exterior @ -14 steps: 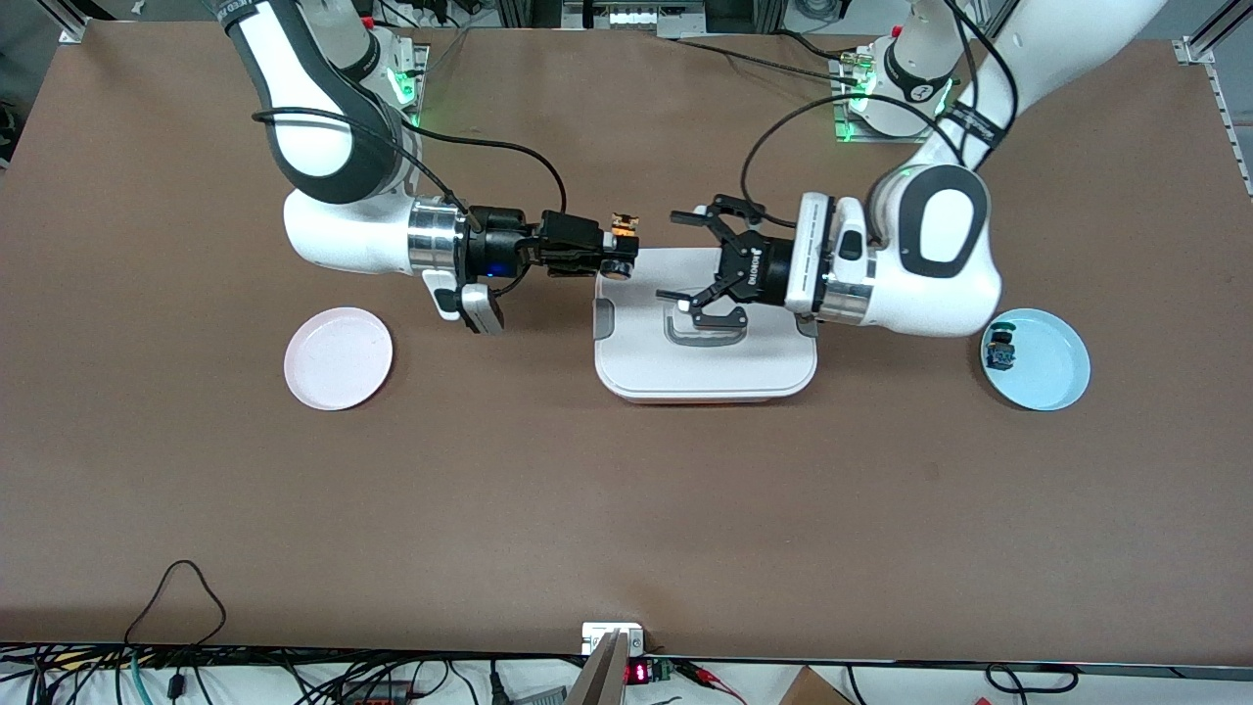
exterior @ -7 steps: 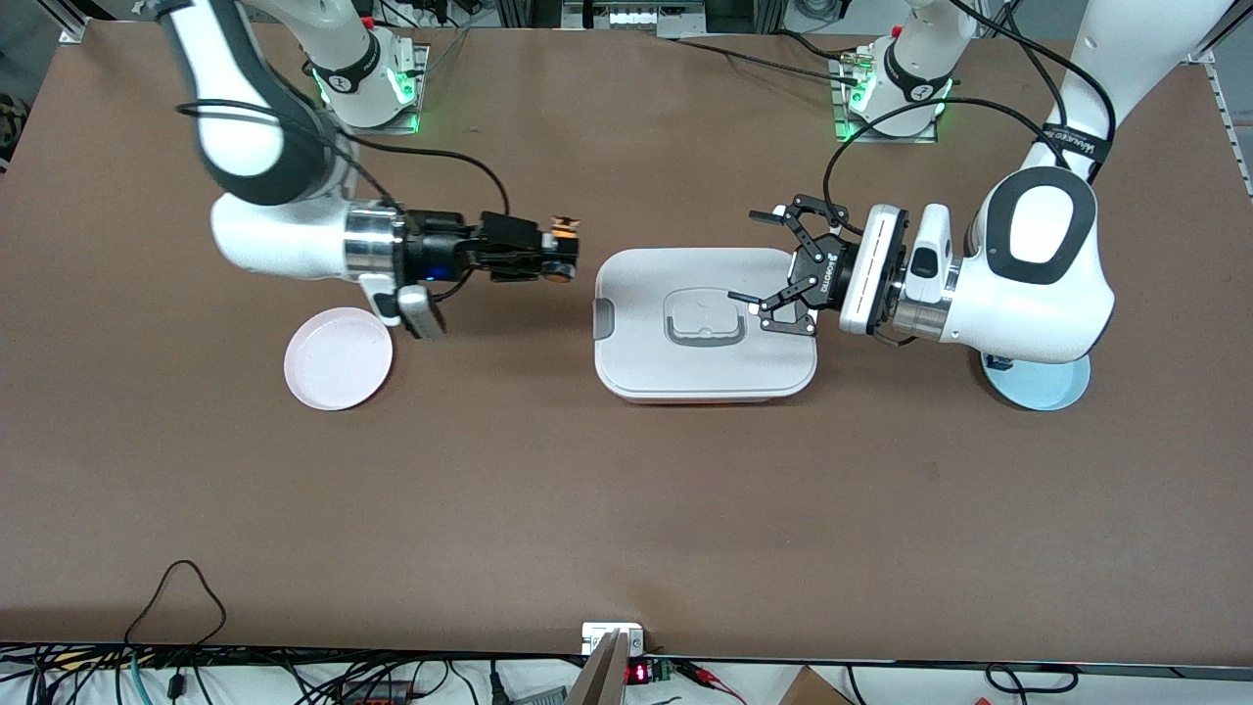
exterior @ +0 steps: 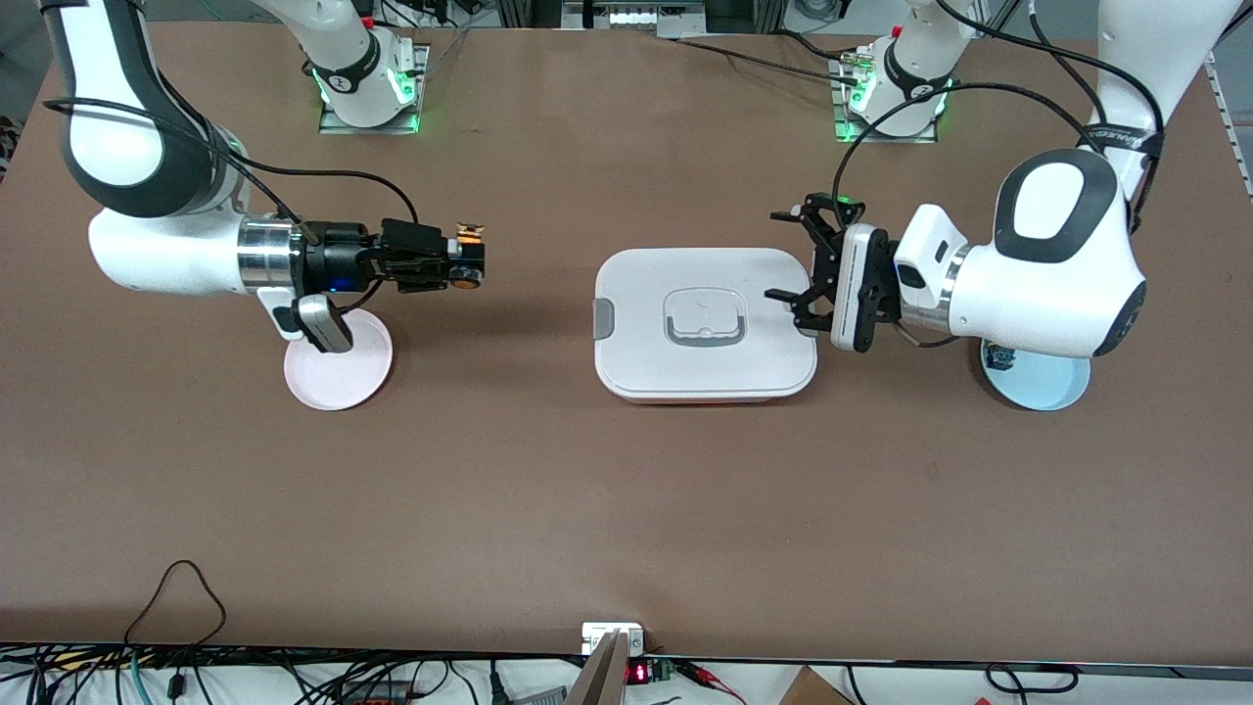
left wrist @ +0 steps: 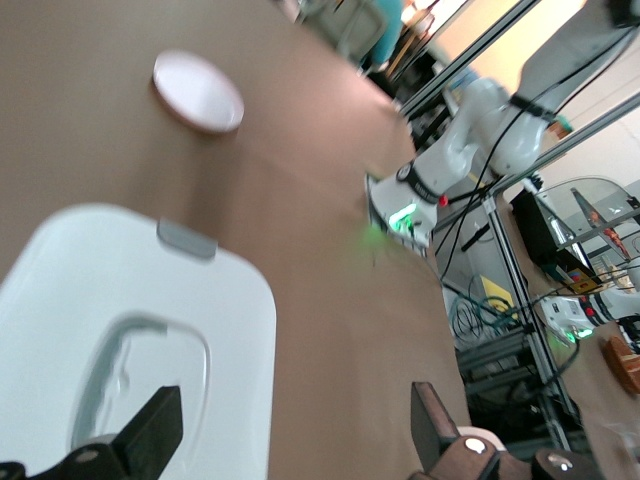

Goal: Transfer orange switch to right arm and place
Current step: 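Carry the switch with the right gripper while the left gripper withdraws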

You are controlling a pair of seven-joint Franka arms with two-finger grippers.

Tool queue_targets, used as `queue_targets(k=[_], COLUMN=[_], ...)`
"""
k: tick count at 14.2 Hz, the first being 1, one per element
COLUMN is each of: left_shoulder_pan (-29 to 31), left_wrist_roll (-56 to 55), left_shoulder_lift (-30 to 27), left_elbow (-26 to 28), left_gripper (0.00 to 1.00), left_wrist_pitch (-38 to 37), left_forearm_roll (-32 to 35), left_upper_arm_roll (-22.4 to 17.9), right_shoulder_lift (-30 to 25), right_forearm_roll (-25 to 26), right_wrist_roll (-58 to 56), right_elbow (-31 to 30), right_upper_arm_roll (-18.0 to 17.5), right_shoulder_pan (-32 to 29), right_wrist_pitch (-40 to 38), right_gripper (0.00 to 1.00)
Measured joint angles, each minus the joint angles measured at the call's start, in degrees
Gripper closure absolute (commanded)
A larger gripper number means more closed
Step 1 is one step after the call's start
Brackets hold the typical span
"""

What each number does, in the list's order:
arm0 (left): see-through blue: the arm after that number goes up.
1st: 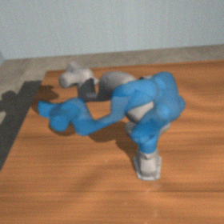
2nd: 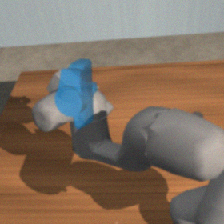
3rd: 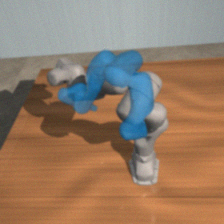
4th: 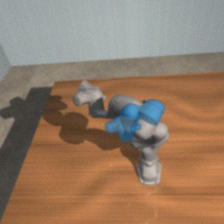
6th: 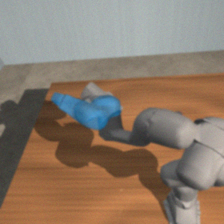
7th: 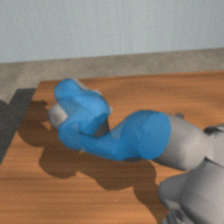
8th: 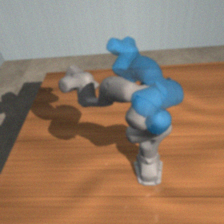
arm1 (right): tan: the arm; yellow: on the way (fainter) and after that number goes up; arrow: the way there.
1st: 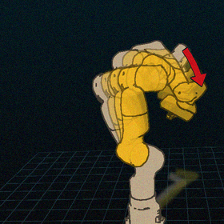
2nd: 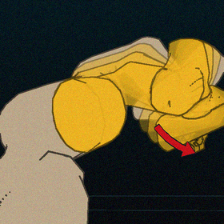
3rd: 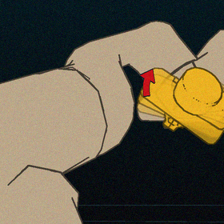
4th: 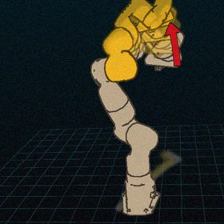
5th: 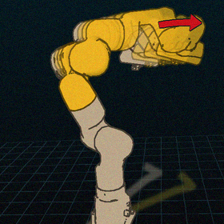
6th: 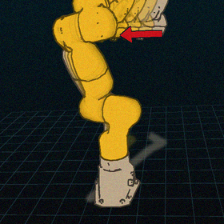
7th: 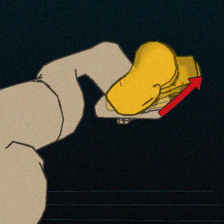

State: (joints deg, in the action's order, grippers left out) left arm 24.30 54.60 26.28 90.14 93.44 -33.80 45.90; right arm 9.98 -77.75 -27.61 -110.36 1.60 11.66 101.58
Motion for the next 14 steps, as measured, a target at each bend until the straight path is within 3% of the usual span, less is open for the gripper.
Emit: queue_targets(k=[7, 11, 12, 14], left_shoulder_pan=[-3.08, -6.88, -6.98, -8.24], left_wrist_roll=[-29.61, -43.11, -44.97, -45.92], left_shoulder_lift=[-0.4, -0.6, -0.7, -1.96], left_elbow=[-6.47, -13.57, -14.72, -16.25], left_gripper=[0.0, 0.0, 0.0, 0.0], left_wrist_pitch=[-11.81, -18.76, -19.41, -19.95], left_forearm_roll=[25.5, 35.06, 36.94, 38.02], left_upper_arm_roll=[0.1, -0.04, -0.61, -6.02], right_shoulder_lift=[-2.1, -2.09, -2.09, -2.08], right_forearm_roll=[28.82, 43.0, 46.21, 52.89], right_wrist_roll=[-1.58, -6.76, -7.75, -11.82], right_elbow=[0.19, 0.19, 0.2, 0.18], right_upper_arm_roll=[-0.01, -0.04, -0.04, -0.06], right_shoulder_pan=[-3.35, -3.41, -3.42, -3.42], right_wrist_pitch=[0.25, 3.72, 4.23, 5.52], right_gripper=[1.0, 1.0, 1.0, 1.0])
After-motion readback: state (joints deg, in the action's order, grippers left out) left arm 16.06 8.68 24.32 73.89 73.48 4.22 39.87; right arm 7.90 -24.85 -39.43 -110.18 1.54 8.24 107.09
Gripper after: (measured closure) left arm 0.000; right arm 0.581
